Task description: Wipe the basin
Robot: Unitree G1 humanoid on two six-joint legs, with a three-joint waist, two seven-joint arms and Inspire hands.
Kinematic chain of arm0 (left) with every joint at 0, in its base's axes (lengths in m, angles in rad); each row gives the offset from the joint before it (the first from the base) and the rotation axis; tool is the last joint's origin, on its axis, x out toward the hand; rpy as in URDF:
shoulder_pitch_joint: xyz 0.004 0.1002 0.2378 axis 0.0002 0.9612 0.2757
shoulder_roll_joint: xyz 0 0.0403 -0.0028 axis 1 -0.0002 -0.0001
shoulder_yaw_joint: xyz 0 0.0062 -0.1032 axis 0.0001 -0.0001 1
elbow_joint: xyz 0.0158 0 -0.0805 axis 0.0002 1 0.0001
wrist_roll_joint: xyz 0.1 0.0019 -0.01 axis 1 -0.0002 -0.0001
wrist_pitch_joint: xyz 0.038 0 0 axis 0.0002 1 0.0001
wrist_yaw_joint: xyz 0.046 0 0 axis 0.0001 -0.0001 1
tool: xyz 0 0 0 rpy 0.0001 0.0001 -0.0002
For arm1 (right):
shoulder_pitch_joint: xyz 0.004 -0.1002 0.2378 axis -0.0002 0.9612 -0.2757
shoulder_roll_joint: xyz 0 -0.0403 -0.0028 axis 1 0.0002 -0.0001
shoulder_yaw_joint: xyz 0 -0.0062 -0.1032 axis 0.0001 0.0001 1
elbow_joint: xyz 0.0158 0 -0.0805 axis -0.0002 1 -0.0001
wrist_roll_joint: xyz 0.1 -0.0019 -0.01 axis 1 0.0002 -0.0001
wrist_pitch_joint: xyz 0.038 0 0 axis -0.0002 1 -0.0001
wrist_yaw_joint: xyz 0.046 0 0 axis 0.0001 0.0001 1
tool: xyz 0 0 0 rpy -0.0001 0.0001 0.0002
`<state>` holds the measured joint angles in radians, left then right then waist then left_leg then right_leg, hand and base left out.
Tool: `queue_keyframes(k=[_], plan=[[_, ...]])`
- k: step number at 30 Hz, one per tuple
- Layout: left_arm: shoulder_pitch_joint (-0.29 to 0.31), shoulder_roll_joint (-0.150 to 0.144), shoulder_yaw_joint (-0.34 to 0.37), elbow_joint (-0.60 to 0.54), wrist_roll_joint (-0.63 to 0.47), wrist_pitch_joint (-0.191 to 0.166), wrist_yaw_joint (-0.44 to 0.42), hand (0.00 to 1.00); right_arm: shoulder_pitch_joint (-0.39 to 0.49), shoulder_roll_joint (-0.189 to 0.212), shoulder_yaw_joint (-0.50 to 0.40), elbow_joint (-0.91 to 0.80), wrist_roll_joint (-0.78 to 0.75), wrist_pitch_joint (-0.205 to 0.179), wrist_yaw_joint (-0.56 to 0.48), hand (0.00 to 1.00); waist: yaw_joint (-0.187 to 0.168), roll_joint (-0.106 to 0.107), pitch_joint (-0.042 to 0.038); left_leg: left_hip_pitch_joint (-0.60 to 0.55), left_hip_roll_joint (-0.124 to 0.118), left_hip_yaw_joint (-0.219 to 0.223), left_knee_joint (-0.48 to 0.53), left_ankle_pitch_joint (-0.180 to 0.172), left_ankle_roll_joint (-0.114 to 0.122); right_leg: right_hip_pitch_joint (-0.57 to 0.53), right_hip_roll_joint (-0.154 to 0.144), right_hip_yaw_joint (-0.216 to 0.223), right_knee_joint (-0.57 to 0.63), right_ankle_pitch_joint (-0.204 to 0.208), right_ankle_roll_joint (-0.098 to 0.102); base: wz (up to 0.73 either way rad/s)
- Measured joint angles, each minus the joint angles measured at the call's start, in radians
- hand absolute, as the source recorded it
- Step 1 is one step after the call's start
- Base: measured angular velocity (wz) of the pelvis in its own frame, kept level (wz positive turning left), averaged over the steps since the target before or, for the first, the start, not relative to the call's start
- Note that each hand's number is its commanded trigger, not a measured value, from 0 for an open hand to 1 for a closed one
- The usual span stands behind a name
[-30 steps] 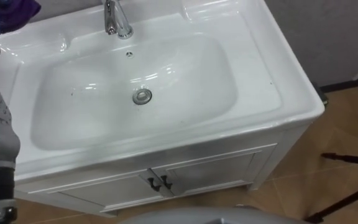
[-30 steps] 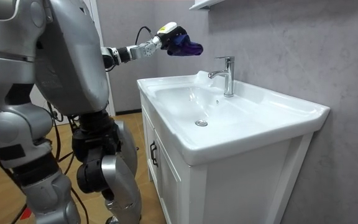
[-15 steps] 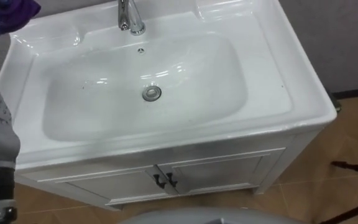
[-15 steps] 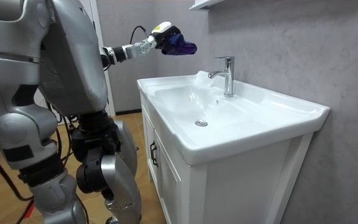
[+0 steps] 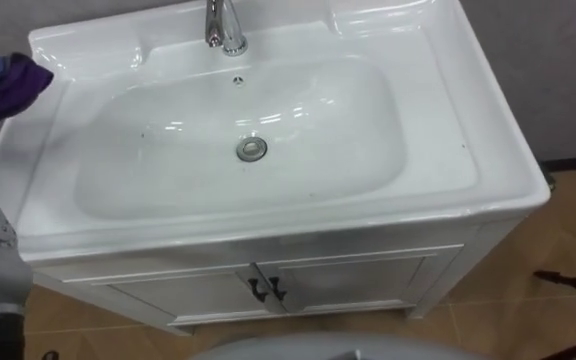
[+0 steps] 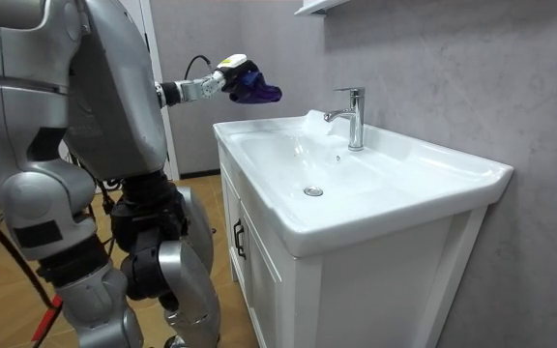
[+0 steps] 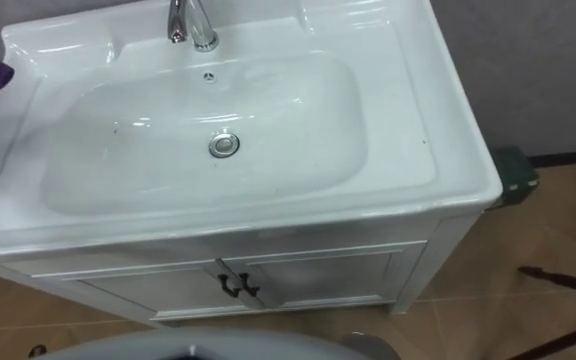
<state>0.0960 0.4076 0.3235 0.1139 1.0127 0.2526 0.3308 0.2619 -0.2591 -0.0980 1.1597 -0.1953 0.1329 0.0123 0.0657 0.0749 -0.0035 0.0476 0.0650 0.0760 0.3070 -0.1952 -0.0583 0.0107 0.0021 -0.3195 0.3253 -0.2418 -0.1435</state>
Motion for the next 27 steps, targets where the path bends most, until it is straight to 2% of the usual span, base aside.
queue_keyframes(k=[1,3,6,9,11,17,18,19,20,27], plan=[[0.003,0.0,0.0,0.0,-0.001,0.001,-0.001,1.0,0.0,0.0,0.0,-0.001,0.0,0.0,0.001,0.0,0.001,-0.008,0.0014,0.0,0.0,0.0,0.0,0.0,0.0,0.0,-0.001,-0.001,0.0,0.0,0.0,0.06],[0.016,-0.005,0.0,0.0,0.0,0.002,-0.009,1.0,-0.005,0.0,0.003,-0.004,-0.003,0.0,0.004,0.0,0.0,-0.005,0.0027,-0.002,0.0,0.001,0.001,0.0,0.0,0.001,-0.002,-0.007,-0.001,-0.001,0.002,0.07],[0.045,-0.033,0.0,0.0,-0.001,0.009,-0.02,1.0,-0.008,0.0,0.034,-0.003,-0.007,0.006,0.013,0.0,0.0,-0.005,0.0029,-0.004,0.0,0.002,0.0,0.0,0.001,-0.006,-0.003,-0.011,-0.001,-0.005,0.008,0.04],[0.083,-0.049,-0.002,0.0,0.0,0.009,-0.032,1.0,-0.017,0.0,0.039,-0.004,-0.007,0.021,0.014,0.0,0.0,-0.004,0.0019,-0.01,0.001,0.002,0.003,0.0,0.001,-0.008,-0.003,-0.011,-0.001,-0.005,0.009,-0.01],[0.096,-0.049,-0.001,0.0,0.0,0.016,-0.04,1.0,-0.018,0.0,0.038,-0.003,-0.01,0.023,0.015,0.0,0.002,-0.003,0.001,-0.012,0.001,0.002,0.001,0.0,0.001,-0.007,-0.003,-0.014,-0.001,-0.001,0.001,0.05],[0.098,-0.049,0.0,0.0,0.0,0.046,-0.073,1.0,-0.013,-0.001,0.038,-0.006,-0.016,0.034,0.013,0.0,0.019,-0.006,-0.0011,-0.01,0.0,0.002,-0.001,-0.001,0.001,-0.007,-0.003,-0.012,0.0,-0.001,0.001,0.0],[0.098,-0.049,0.0,0.0,0.0,0.05,-0.077,0.77,-0.013,-0.001,0.038,-0.007,-0.016,0.034,0.013,0.0,0.019,-0.007,-0.0005,-0.01,0.0,0.002,-0.001,-0.001,0.001,-0.006,-0.003,-0.012,0.0,-0.001,0.001,0.0],[0.098,-0.049,0.0,0.0,0.0,0.052,-0.078,0.28,-0.01,-0.001,0.038,-0.007,-0.016,0.034,0.013,0.0,0.019,-0.009,0.0011,-0.01,0.0,0.002,-0.001,-0.001,0.001,-0.007,-0.003,-0.012,0.0,-0.001,0.002,0.0],[0.098,-0.049,0.0,0.001,0.0,0.055,-0.08,0.0,-0.01,-0.001,0.038,-0.007,-0.016,0.034,0.013,0.0,0.019,-0.009,0.0022,-0.01,0.0,0.002,0.0,-0.001,0.001,-0.007,-0.003,-0.012,0.0,-0.001,0.002,0.0],[0.105,-0.049,-0.001,0.004,0.0,0.076,-0.105,0.0,-0.002,-0.001,0.038,-0.032,-0.015,0.042,0.012,0.0,0.019,-0.007,0.0029,-0.011,0.0,0.004,0.0,-0.001,0.001,-0.008,-0.003,-0.012,0.0,-0.002,0.003,0.0]])
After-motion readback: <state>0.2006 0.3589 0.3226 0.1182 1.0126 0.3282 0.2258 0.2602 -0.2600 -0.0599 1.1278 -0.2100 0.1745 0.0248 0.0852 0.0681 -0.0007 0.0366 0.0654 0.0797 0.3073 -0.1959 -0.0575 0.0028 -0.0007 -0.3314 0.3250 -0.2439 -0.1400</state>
